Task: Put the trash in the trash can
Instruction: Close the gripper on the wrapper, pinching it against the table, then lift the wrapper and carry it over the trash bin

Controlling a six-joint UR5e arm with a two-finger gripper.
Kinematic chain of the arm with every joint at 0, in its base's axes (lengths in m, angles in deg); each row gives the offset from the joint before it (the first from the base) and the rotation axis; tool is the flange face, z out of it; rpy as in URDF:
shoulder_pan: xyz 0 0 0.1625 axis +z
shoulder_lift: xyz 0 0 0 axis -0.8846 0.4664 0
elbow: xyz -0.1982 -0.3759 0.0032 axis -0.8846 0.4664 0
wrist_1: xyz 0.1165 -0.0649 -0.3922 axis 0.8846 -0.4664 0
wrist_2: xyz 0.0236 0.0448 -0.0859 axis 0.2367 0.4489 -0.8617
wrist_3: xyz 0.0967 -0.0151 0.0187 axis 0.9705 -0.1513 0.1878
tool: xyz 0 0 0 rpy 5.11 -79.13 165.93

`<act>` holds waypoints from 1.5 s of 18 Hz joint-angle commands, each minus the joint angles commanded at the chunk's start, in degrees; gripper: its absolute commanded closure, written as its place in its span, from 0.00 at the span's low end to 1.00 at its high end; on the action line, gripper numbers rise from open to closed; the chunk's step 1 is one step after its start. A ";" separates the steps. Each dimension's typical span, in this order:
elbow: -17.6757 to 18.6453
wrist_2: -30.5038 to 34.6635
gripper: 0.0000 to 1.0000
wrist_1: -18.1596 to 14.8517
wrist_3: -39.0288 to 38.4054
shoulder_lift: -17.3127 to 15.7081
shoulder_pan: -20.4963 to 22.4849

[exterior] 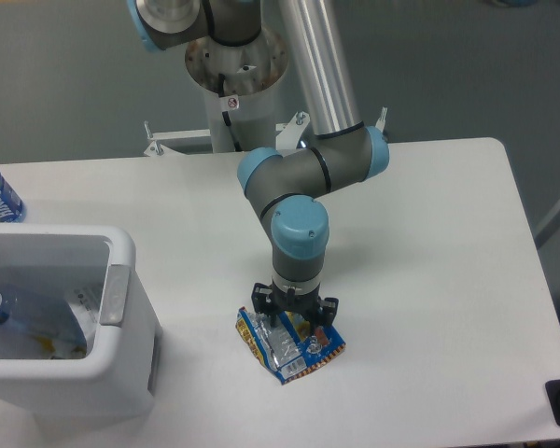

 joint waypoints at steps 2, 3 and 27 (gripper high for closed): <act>0.09 0.00 0.47 0.00 0.00 -0.09 0.00; 0.09 0.00 0.54 0.00 -0.09 -0.18 0.00; -13.33 -16.87 0.91 0.88 -17.72 -6.68 1.41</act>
